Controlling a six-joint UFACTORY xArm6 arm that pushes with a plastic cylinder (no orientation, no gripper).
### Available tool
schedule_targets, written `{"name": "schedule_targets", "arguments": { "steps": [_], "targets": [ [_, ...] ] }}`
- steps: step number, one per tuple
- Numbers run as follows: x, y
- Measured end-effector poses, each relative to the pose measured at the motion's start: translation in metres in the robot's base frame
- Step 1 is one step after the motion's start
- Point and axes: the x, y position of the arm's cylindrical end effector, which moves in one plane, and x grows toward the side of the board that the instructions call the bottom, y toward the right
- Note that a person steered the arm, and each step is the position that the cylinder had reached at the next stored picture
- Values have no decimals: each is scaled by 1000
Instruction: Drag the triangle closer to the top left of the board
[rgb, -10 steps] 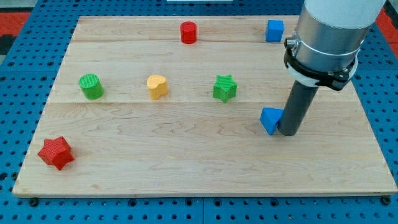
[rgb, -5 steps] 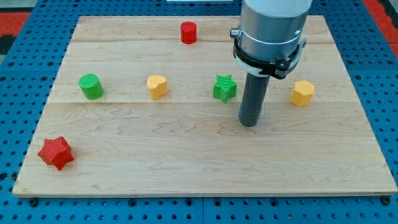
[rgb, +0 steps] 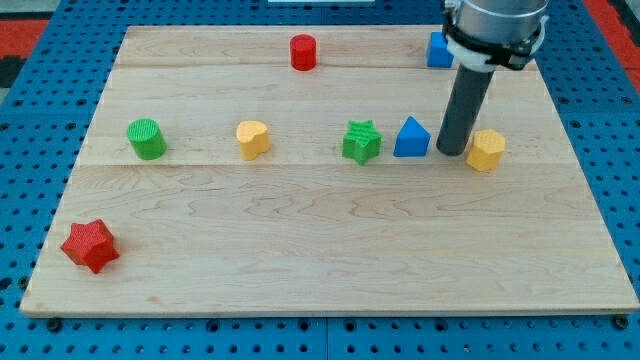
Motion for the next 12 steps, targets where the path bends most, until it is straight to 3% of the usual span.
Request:
{"name": "schedule_targets", "arguments": {
  "steps": [2, 4, 5, 7, 8, 10, 12],
  "targets": [
    [20, 20],
    [16, -49],
    [-41, -58],
    [-90, -54],
    [-102, -102],
    [-109, -257],
    [-95, -295]
  ]
}}
